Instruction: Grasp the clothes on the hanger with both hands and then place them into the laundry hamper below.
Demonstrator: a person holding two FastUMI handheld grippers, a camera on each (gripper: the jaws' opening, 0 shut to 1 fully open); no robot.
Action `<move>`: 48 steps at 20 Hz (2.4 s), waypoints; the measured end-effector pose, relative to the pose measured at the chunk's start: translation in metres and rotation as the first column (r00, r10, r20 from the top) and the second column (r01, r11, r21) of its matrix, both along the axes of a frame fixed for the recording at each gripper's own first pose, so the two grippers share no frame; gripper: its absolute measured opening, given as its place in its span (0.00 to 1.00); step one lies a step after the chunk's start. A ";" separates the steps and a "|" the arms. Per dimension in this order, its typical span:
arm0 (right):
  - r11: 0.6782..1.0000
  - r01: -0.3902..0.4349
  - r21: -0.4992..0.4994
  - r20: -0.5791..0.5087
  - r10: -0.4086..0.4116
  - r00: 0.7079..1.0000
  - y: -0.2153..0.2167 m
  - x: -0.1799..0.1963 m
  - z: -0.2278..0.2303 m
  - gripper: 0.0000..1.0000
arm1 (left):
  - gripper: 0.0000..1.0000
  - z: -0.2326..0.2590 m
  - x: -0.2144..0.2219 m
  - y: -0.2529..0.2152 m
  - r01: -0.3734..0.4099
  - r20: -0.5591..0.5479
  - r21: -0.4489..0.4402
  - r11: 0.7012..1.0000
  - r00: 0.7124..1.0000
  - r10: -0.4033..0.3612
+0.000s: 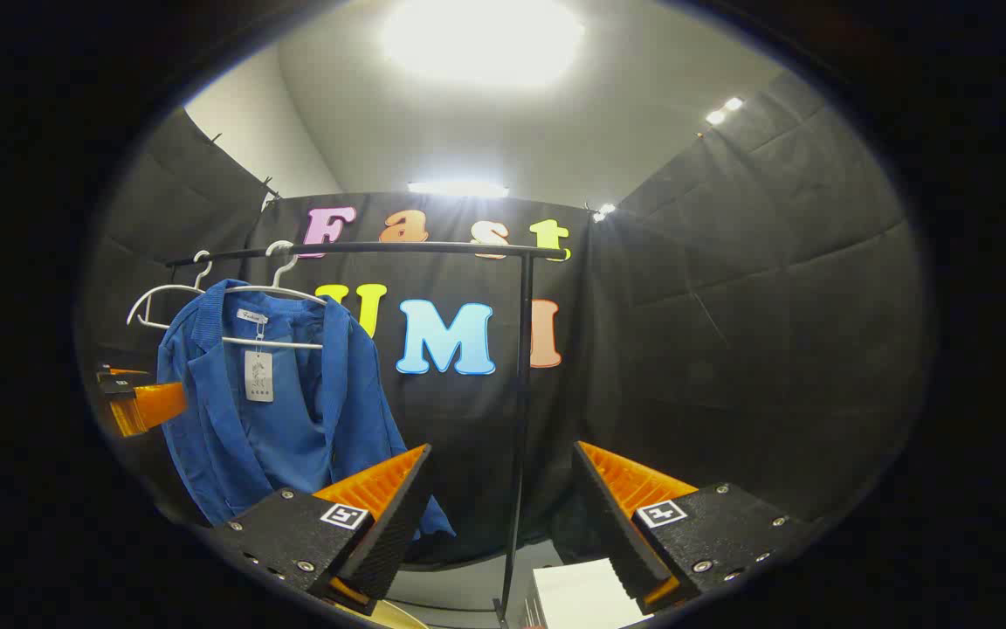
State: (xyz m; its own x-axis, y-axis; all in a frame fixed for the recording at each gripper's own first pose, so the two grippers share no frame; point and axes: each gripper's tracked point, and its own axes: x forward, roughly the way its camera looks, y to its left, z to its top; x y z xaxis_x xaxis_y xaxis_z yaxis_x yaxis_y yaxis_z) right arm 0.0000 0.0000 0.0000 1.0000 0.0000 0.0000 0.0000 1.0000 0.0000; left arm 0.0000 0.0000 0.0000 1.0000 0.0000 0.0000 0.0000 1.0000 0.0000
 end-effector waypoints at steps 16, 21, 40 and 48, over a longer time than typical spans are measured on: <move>0.999 -0.027 0.020 -0.006 0.028 1.000 0.020 -0.014 0.003 0.95 | 0.91 0.003 -0.014 0.016 -0.024 0.018 0.033 0.999 1.000 0.024; 0.999 -0.035 0.027 -0.014 0.035 0.999 0.029 -0.017 0.003 0.96 | 0.91 0.005 -0.019 0.019 -0.027 0.023 0.062 0.998 0.999 0.026; 0.985 -0.164 0.058 0.070 0.160 0.985 0.130 0.019 0.054 0.95 | 0.97 0.036 -0.003 0.085 -0.073 0.050 0.070 0.995 0.996 0.070; 0.963 -0.246 0.109 0.102 0.236 0.966 0.154 0.073 0.073 0.96 | 0.97 0.067 0.044 0.082 -0.098 0.106 0.070 0.993 0.990 0.090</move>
